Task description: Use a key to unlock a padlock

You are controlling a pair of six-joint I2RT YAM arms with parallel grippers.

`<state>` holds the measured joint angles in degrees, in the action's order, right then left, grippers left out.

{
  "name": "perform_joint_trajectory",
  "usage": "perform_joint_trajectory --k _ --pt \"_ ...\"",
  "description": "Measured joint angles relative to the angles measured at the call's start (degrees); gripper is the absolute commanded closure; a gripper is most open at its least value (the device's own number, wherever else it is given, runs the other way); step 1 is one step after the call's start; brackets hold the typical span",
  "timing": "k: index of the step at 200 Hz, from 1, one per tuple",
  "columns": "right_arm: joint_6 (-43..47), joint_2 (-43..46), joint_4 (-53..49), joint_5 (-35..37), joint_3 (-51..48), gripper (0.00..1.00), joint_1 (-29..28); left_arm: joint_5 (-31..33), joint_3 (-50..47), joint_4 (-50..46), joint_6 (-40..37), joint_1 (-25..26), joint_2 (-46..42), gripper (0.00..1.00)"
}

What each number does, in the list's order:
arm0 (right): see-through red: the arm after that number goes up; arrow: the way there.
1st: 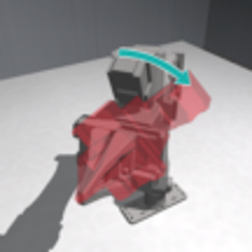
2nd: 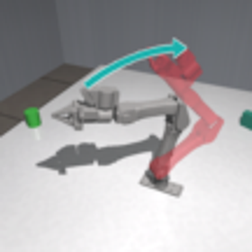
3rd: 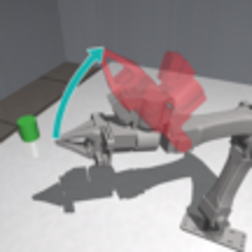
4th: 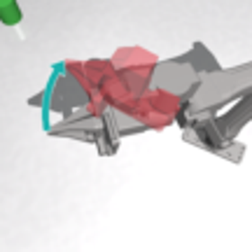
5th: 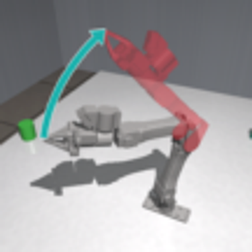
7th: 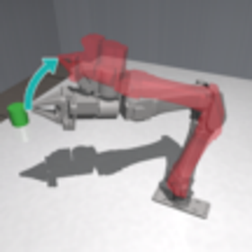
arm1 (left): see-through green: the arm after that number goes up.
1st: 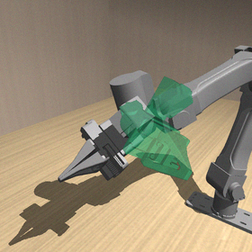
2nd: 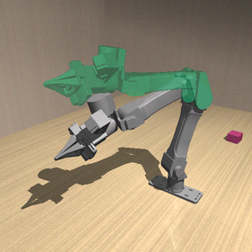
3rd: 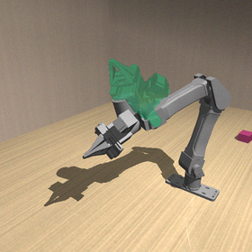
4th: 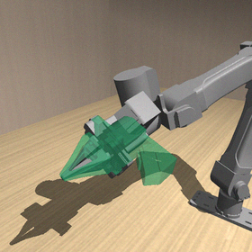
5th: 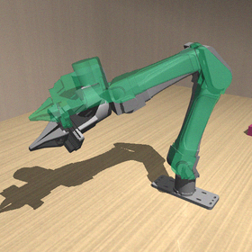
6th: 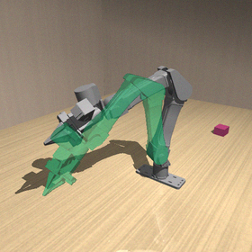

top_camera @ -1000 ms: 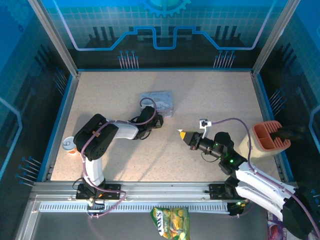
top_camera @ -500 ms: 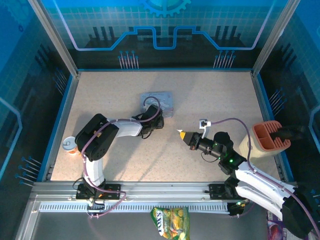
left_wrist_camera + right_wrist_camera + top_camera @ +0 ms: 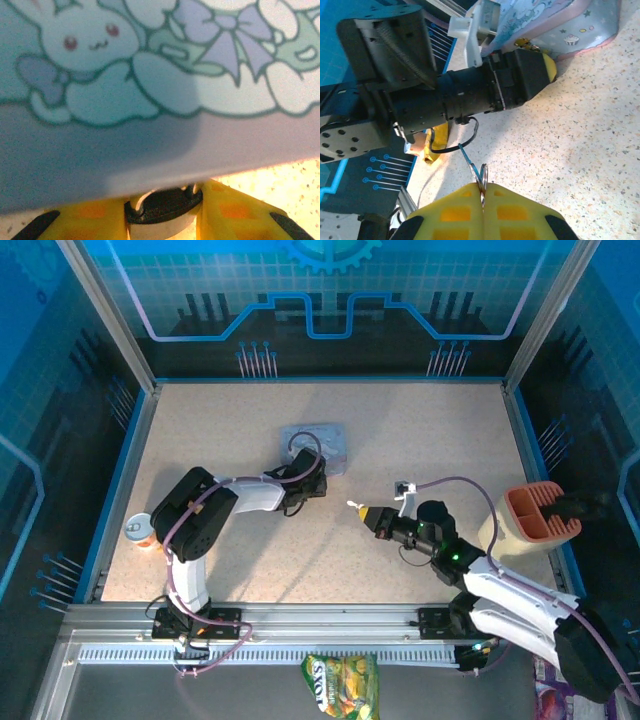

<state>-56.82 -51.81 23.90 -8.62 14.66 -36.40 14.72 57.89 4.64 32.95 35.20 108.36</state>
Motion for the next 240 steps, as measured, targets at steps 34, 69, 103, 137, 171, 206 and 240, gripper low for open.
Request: perform_joint_trajectory --k 34,69,103,137,171,206,240 --pt "-1.0 -6.1 2.7 2.9 0.0 1.00 -2.7 -3.2 -1.1 0.0 1.8 0.0 -2.3 0.80" --pt "-1.1 -12.4 4.8 6.1 0.0 1.00 -4.4 -6.6 -1.6 -0.1 6.2 0.0 -5.2 0.81" --pt "-1.3 -17.7 9.8 10.7 0.0 1.00 -6.2 -9.7 -5.1 1.8 12.9 0.0 -8.1 0.82" --pt "-1.2 -26.1 19.7 14.2 0.1 1.00 -8.2 -11.7 -7.2 2.1 18.9 0.0 -9.5 0.84" --pt "-0.7 -35.0 29.2 14.9 0.2 1.00 -8.2 -13.8 -7.8 2.3 23.9 0.0 -11.3 0.86" --pt "-0.2 -41.3 37.2 14.9 0.4 1.00 -8.5 -15.9 -9.9 4.2 28.3 0.0 -12.6 0.87" --pt "-0.6 -45.0 42.9 15.6 0.5 1.00 -9.6 -16.2 -13.3 6.6 32.6 0.6 -13.8 0.88"
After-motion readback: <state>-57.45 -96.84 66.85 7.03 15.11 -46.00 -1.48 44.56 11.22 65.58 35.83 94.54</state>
